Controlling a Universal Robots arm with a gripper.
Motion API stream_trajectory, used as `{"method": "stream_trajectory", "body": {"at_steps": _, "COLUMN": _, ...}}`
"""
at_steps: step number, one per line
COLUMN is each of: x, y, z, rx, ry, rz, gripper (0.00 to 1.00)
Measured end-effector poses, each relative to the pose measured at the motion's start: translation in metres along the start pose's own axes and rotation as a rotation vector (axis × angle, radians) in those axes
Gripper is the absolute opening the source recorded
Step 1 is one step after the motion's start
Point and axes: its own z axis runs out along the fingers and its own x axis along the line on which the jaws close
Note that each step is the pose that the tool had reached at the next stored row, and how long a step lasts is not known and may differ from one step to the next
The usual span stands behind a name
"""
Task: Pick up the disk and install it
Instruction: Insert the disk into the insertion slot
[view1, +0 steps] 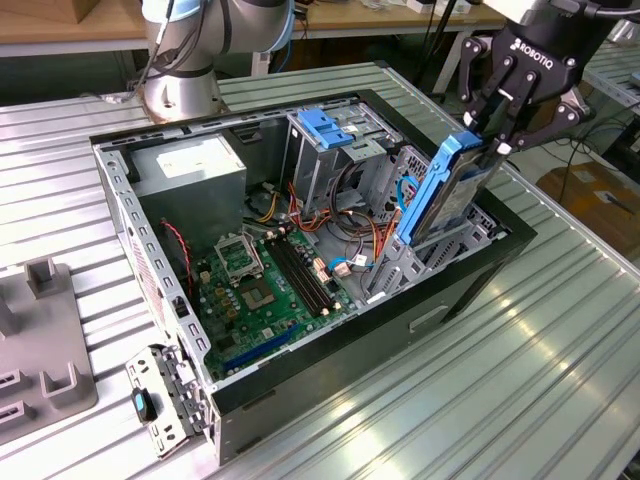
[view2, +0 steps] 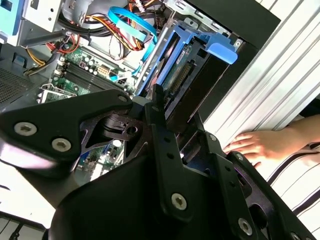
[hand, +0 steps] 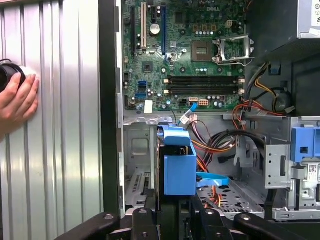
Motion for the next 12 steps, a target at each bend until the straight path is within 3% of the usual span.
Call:
{"method": "stream_trajectory", "body": {"at_steps": 3, "x": 0.0000, "y": 0.0003, "z": 0.0064, "rx": 0.0000, "ry": 0.0000, "rz": 0.000, "gripper": 0.35}}
{"method": "stream_trajectory", "body": {"at_steps": 8, "x": 0.0001, "y": 0.0010, "z": 0.0248, "rx": 0.0000, "ry": 0.0001, "rz": 0.000, "gripper": 0.35}}
{"method": "stream_trajectory", "body": {"at_steps": 12, "x": 0.0001, "y": 0.0013, "z": 0.0306, "rx": 0.0000, "ry": 0.0000, "rz": 0.000, "gripper": 0.35}}
